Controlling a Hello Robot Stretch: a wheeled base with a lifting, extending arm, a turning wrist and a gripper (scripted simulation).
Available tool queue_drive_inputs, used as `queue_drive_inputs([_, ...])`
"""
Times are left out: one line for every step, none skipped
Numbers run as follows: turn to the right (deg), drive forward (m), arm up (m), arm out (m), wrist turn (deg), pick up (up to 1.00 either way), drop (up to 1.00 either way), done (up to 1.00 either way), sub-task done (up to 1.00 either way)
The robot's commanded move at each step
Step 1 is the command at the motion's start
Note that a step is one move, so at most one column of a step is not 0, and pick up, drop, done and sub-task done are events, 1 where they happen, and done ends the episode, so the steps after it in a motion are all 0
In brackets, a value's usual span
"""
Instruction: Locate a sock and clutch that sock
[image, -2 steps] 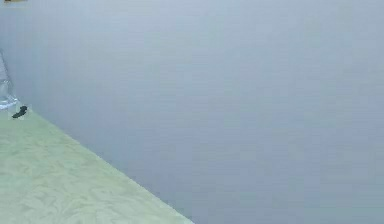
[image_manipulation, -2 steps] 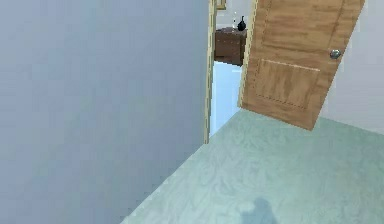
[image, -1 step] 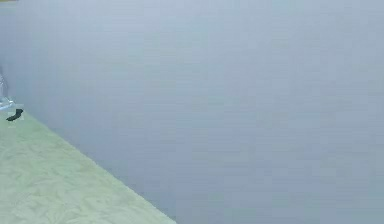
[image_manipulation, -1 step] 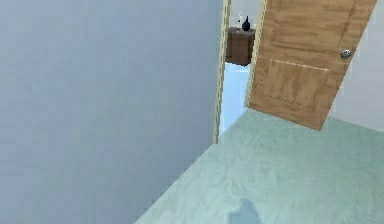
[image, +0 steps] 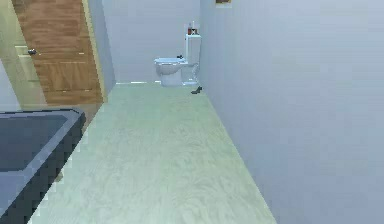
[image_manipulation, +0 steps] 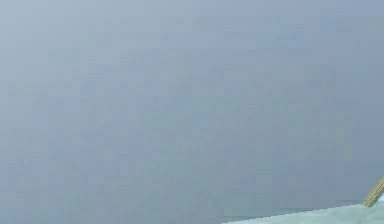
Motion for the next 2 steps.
queue_drive_inputs([-3.0, 0.00, 0.00, 0.00, 0.0, 0.00, 0.00, 0.00, 0.00])
queue_drive_inputs([45.0, 0.00, 0.00, 0.00, 0.0, 0.00, 0.00, 0.00, 0.00])
